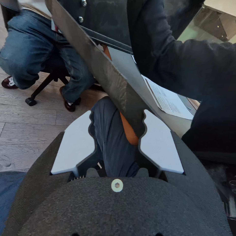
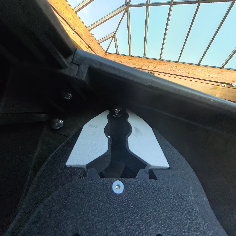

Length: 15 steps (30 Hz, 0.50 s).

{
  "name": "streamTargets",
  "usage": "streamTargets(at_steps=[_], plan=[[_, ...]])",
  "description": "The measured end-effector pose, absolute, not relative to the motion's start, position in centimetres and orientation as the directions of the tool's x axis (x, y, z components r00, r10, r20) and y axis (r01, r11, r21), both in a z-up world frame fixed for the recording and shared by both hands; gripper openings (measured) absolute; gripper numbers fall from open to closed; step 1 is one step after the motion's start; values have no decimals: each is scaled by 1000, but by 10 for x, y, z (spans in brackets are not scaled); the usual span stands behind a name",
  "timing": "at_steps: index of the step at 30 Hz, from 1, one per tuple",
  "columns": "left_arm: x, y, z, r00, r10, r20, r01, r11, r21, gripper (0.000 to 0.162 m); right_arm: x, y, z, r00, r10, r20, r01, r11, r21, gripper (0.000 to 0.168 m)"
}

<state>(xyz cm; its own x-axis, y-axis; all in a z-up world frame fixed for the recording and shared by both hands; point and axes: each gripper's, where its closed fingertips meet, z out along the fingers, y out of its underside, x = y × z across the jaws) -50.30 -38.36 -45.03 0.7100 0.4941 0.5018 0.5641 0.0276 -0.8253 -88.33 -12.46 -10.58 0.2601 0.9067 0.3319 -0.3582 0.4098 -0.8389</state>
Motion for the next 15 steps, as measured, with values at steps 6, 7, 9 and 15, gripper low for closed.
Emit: streamTargets(at_steps=[6, 7, 9, 15], plan=[[-494, -353, -437, 682, 540, 493, 675, -205, -709, 58, -885, -124, -108, 238, 911, 337, -377, 406, -832, 15], [-496, -357, -442, 667, 593, 452, 683, -244, -688, 59, -884, -123, -108, 237, 912, 334, -384, 403, -831, 15], [-491, -356, -443, 676, 607, 418, 677, -288, -677, 48, -883, -123, -109, 236, 915, 327, -389, 398, -831, 15], [-477, -346, -448, 738, 587, 335, 609, -363, -705, 18, -865, -124, -103, 281, 904, 321, -401, 415, -817, 14]])
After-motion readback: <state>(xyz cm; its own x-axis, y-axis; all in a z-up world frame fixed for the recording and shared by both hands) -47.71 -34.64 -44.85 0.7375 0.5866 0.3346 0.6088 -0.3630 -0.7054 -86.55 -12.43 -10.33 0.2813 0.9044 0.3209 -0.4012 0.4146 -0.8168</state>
